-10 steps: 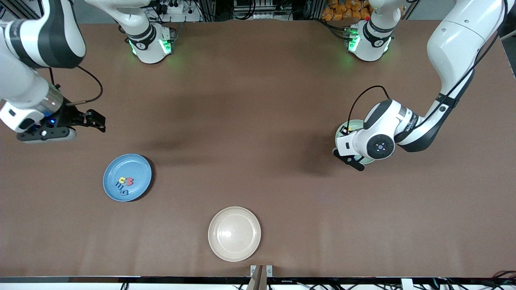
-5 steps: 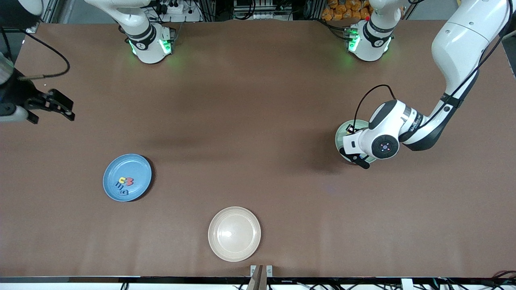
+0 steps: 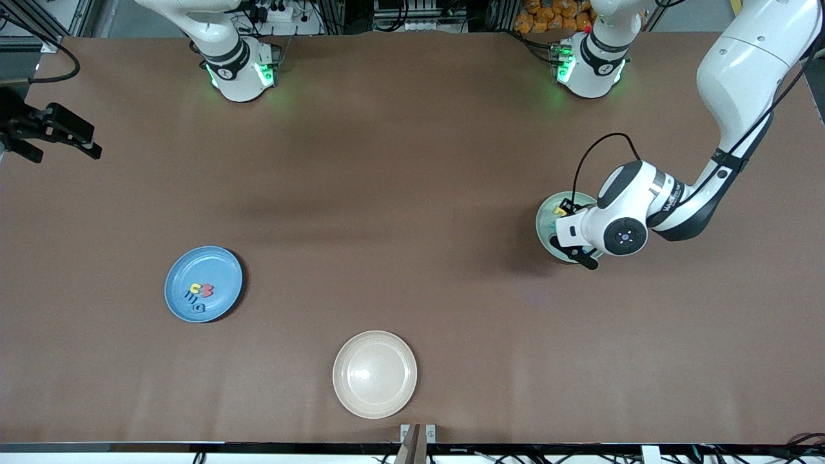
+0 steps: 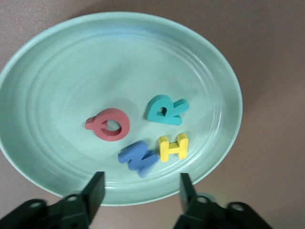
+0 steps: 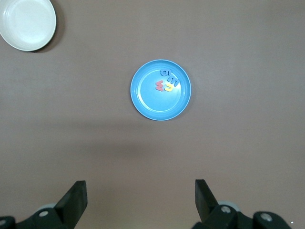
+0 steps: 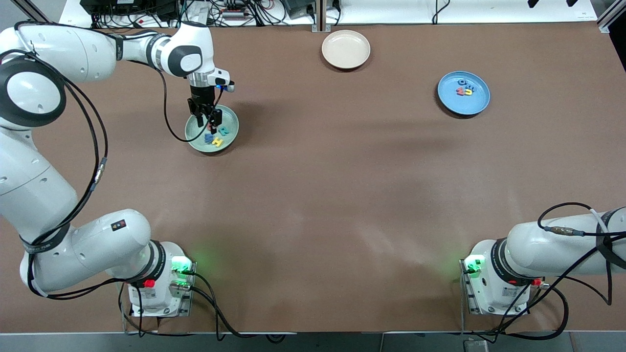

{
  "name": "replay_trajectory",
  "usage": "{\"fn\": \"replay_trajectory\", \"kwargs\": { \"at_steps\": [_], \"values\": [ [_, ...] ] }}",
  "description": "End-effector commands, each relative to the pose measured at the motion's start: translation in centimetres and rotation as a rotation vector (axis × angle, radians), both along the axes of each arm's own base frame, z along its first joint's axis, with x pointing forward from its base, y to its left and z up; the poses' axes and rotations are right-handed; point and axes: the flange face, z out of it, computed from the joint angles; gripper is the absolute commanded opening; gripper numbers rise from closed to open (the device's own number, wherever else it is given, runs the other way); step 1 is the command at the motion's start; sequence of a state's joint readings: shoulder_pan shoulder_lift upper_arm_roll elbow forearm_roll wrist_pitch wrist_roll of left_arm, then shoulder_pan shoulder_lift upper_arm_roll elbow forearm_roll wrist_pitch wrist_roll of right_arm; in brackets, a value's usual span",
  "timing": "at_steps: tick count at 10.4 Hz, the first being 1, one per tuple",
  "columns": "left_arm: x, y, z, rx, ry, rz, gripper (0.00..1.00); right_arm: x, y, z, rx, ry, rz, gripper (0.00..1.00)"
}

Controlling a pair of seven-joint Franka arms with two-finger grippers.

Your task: Sort upper and lower case letters into plates

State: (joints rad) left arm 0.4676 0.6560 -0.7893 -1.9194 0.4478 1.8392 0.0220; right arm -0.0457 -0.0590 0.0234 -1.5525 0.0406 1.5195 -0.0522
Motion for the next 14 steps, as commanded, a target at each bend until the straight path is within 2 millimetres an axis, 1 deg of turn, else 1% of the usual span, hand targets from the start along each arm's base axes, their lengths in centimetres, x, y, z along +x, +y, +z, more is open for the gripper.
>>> {"fn": "replay_trajectory", "kwargs": {
  "at_steps": [1,3,4,5,6,8,10,11,12,13,14],
  "values": [
    [-0.4,0.0,0.9,0.013,-0.022,-0.029,1.0,0.2,-0.7,0.5,0.002,-0.005,-0.019,1.0],
    [0.1,-0.5,1.7,0.021,-0.044,-0.009,1.0,0.2,-0.6,0.6,-0.001,-0.008,-0.017,1.0],
    [0.7,-0.8,2.6,0.018,-0.066,0.003,1.0,0.3,-0.6,0.7,-0.019,-0.018,-0.015,1.0],
    [1.8,-0.4,3.2,0.006,-0.085,0.022,1.0,0.6,-0.3,0.5,-0.03,-0.028,-0.008,1.0],
    [2.6,-0.7,4.2,-0.002,-0.107,0.035,1.0,0.7,-0.3,0.3,-0.03,-0.025,-0.008,1.0],
    [4.5,-1.4,6.6,0.005,-0.171,0.085,1.0,0.6,-0.4,0.2,-0.03,-0.022,-0.01,1.0],
    [6.6,-1.3,9.2,0.002,-0.235,0.153,1.0,0.6,-0.4,-0.1,-0.029,-0.012,-0.009,1.0],
    [7.4,-1.6,11.2,-0.001,-0.275,0.175,1.0,0.5,-0.4,-0.1,-0.029,-0.01,-0.009,1.0],
    [6.9,-4.1,13.5,0.016,-0.322,0.141,1.0,0.5,-0.1,0.0,-0.029,-0.012,-0.003,1.0],
    [6.8,-4.6,14.6,0.068,-0.359,0.142,1.0,0.6,0.2,0.0,-0.027,-0.012,0.001,1.0],
    [6.3,-5.6,16.0,0.084,-0.373,0.191,1.0,0.6,0.4,-0.2,-0.029,-0.007,0.008,1.0]
  ]
}}
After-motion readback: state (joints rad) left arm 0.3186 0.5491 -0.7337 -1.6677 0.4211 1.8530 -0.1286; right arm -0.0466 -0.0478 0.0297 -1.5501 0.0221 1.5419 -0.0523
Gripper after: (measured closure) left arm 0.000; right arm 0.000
